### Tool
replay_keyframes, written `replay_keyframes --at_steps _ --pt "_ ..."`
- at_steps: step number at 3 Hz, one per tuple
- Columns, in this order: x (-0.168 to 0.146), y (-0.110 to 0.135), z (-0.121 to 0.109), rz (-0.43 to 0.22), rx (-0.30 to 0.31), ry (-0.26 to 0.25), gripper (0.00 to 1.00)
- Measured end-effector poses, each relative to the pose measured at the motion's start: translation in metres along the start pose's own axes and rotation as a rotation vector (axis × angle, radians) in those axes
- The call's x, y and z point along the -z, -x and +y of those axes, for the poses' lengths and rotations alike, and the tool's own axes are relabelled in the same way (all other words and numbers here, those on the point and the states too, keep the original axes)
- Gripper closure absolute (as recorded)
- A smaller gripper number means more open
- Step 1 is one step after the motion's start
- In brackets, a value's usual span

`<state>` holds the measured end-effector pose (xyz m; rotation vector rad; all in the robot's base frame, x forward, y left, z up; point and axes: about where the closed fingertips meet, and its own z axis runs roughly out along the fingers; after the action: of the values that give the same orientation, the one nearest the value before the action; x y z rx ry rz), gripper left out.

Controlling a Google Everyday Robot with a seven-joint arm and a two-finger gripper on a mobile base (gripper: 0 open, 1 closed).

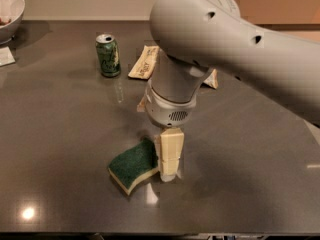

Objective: Move sponge near brown chip bag

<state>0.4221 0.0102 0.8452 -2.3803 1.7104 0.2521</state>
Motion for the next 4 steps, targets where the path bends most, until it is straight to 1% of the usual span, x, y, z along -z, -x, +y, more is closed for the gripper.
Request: replay_keyframes --at_steps 1,2,3,4 --pt "-0.008 0.007 0.001 0.0 0.014 0.015 0.17" --pt "-0.011 0.01 0.004 -0.004 0.021 0.023 0.41" --pt "-0.007 0.007 0.005 -0.017 0.007 0.017 0.64" --pt "0.01 -0.004 -0.006 -0.032 -0.043 -0.014 0.88"
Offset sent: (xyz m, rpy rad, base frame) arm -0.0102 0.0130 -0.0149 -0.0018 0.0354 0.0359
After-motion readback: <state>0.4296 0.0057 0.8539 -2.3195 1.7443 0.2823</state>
